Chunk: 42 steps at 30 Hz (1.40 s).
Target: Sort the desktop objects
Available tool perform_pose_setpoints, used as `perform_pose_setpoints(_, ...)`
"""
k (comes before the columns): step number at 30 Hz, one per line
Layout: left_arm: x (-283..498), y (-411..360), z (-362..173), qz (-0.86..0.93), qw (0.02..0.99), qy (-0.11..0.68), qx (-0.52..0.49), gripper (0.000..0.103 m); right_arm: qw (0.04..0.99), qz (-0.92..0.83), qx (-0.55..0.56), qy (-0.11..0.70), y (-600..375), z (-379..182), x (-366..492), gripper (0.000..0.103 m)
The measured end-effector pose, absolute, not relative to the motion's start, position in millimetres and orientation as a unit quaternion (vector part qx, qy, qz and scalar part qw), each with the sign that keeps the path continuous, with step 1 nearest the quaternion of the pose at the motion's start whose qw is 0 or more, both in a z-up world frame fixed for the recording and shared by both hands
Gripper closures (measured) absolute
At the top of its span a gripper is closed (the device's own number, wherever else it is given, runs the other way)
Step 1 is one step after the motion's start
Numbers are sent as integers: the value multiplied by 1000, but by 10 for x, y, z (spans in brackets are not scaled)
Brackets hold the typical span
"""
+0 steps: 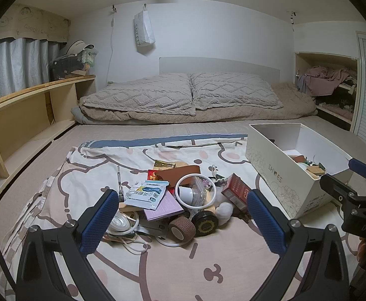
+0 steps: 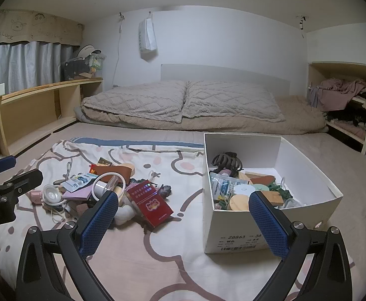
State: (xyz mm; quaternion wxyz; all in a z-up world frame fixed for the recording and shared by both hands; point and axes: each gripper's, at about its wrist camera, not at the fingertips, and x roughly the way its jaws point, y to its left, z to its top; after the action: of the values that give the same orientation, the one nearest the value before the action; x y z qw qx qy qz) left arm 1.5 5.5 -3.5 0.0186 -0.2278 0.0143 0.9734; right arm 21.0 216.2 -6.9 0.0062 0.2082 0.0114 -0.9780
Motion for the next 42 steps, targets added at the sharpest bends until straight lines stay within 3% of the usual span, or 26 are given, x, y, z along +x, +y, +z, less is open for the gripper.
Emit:
perform_pose_setpoints(16, -25, 50, -57, 971, 17, 7, -238, 0, 11, -976, 218, 16, 2110, -129, 186, 0)
perform_pose_setpoints(42, -402, -743, -263, 946, -51, -56, -314, 0, 60, -958, 276, 52, 1746, -478, 100, 0)
